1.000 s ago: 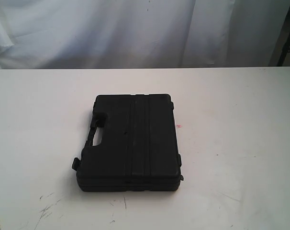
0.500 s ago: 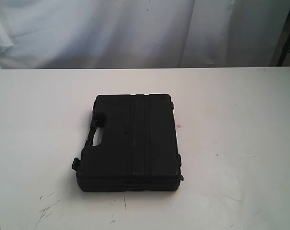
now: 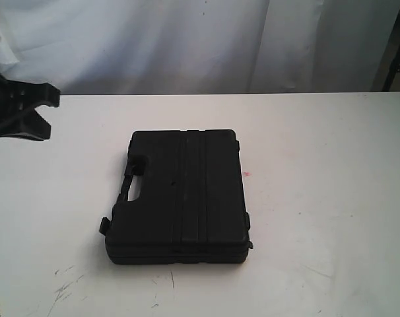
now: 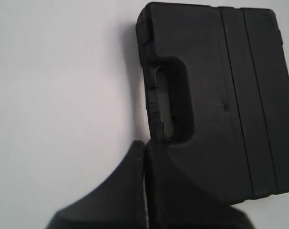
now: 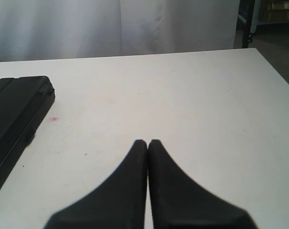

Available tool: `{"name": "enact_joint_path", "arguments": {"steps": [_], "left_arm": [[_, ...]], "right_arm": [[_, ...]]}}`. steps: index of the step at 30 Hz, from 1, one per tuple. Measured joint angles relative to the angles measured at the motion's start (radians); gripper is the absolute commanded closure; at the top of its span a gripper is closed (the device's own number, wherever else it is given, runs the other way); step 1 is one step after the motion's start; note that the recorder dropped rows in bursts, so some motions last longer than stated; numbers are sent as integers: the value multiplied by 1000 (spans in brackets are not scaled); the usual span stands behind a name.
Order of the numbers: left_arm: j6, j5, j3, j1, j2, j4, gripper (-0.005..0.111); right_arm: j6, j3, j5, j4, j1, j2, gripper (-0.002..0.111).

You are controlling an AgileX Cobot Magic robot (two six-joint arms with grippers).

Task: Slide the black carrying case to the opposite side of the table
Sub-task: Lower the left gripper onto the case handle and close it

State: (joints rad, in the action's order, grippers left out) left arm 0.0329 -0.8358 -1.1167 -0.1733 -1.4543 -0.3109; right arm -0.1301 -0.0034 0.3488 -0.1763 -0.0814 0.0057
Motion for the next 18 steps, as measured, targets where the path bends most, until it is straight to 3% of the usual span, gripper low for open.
{"name": "enact_joint_path", "arguments": {"steps": [6,10,18], "left_arm": [[-122,-11,-73,-117,-134,96,107],[-163,-17,-114,-161,-213,116,105],[-200,-42,-212,-182,-375,127,72]], "right_arm": [[0,0,0,0,0,0,108],[0,0,0,0,0,0,108],[0,0,0,0,0,0,108]]}}
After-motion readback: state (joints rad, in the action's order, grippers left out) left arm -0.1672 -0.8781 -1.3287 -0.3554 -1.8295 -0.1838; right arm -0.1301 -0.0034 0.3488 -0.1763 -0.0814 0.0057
